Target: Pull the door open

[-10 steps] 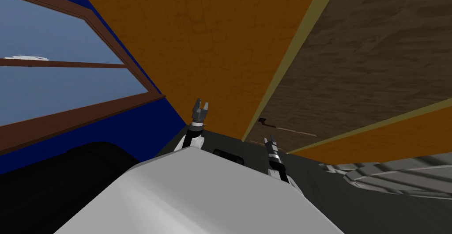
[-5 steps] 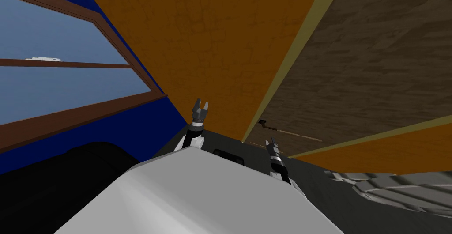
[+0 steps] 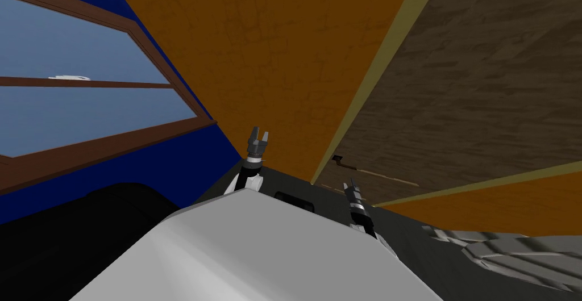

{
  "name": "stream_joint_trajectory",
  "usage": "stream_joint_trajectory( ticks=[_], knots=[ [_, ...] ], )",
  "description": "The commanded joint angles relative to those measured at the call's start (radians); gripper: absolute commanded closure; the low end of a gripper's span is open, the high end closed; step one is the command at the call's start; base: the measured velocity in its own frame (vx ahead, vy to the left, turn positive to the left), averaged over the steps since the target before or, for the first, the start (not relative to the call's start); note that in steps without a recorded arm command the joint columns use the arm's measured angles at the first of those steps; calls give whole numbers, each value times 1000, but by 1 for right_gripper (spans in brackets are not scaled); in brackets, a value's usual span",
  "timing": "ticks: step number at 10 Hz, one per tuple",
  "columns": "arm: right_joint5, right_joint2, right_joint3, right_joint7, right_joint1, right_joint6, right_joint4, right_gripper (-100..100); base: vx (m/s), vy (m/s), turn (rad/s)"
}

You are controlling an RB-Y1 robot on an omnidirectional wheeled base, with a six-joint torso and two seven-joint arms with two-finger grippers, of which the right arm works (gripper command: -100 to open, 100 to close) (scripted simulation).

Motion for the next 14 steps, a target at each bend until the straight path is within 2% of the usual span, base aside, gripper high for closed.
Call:
stream_joint_trajectory(
  ticks=[1,7,8,9,14],
  knots=[
    [-5,0,-9,1,-2,-3,9,-100,123,9,91],
    [-27,-2,-48,6,-9,-14,51,-100,201,-27,108],
    [-24,-1,-44,7,-5,-8,37,-100,95,-3,23],
    [-24,-1,-44,7,-5,-8,37,100,-11,-1,-18],
    [-24,-1,-44,7,-5,-8,37,100,-19,1,0]
  ],
)
